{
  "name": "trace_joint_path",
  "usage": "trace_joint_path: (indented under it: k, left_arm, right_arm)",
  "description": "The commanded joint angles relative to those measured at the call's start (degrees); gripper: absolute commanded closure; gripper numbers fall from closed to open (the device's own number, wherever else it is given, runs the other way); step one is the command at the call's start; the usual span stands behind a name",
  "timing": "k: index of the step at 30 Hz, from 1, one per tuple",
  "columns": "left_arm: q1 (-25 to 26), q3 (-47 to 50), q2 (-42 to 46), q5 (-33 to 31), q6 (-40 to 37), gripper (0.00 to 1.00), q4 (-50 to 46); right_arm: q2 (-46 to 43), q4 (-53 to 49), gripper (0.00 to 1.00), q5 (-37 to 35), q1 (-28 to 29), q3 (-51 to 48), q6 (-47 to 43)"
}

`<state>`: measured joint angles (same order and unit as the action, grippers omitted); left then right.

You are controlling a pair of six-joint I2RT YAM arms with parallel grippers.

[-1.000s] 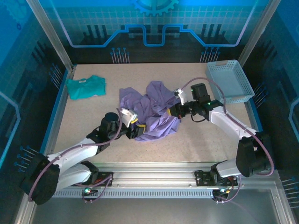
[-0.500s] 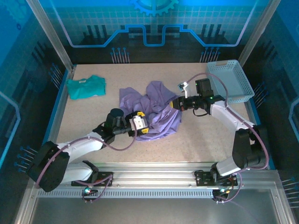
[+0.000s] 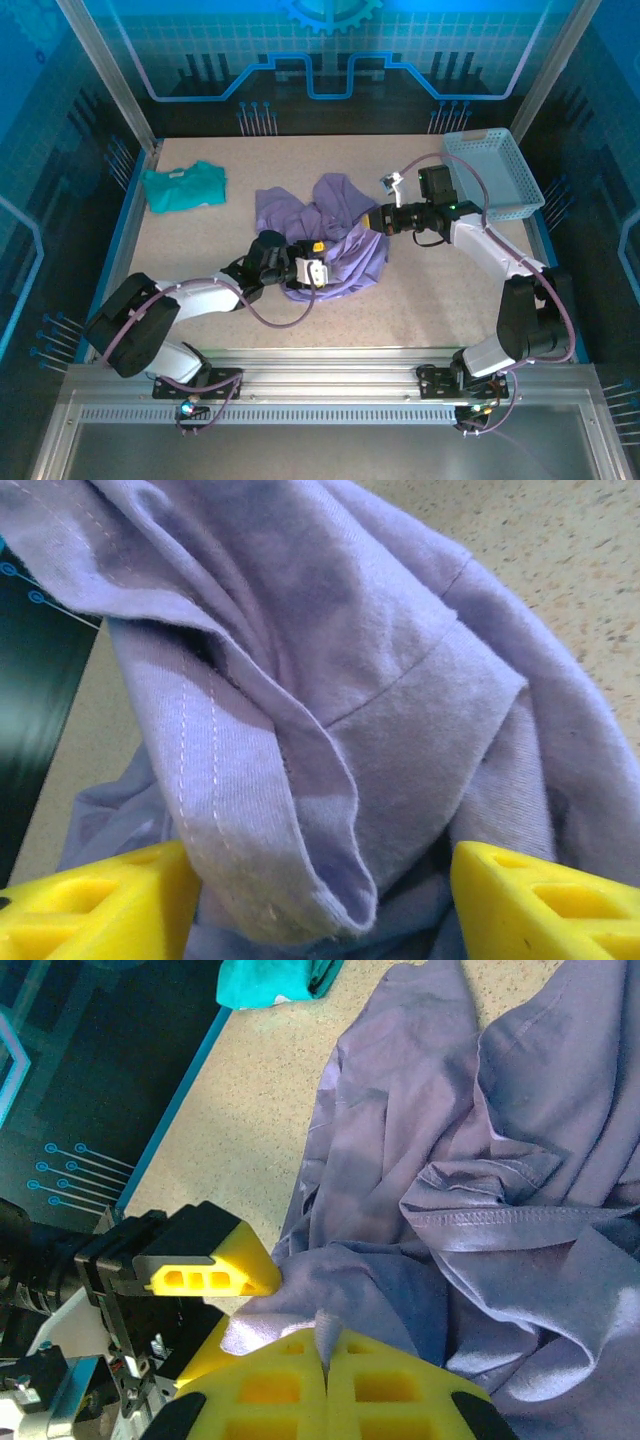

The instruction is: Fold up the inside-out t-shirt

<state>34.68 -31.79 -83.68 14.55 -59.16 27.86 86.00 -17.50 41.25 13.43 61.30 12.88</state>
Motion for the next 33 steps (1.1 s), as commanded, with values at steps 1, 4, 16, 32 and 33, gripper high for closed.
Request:
trace_joint_path:
  k: [1,4,16,32,33]
  left_arm:
    - [0.38,-2.35,-1.12,-2.37,-2.11,0.36,5.09]
    - [0.39,-2.13,-0.79,-2.95,-1.76,0.43,6.5]
    - [-0.73,-1.87,1.45,0.02,2.47,0.71,6.16]
    - [-3.68,-5.85,2.83,2.99,8.65,1.0,-3.51]
    - [-4.04,-6.16,2.98,3.04,10.32,1.0,-3.49]
  right_arm:
    - [0.49,-1.33,0.98,1.84,-0.66,1.59,-0.23]
    - [0.49,-1.38,0.98,1.7,-0.68,1.59,-0.23]
    - [1.02,-2.57,0.98,0.84,-0.66,2.11,-1.04]
    - [0.56,-2.72,0.98,-0.16,-0.67,2.43,-1.24]
    - [0.26,-2.7,0.98,-0.48,-0.69,2.42,-1.36]
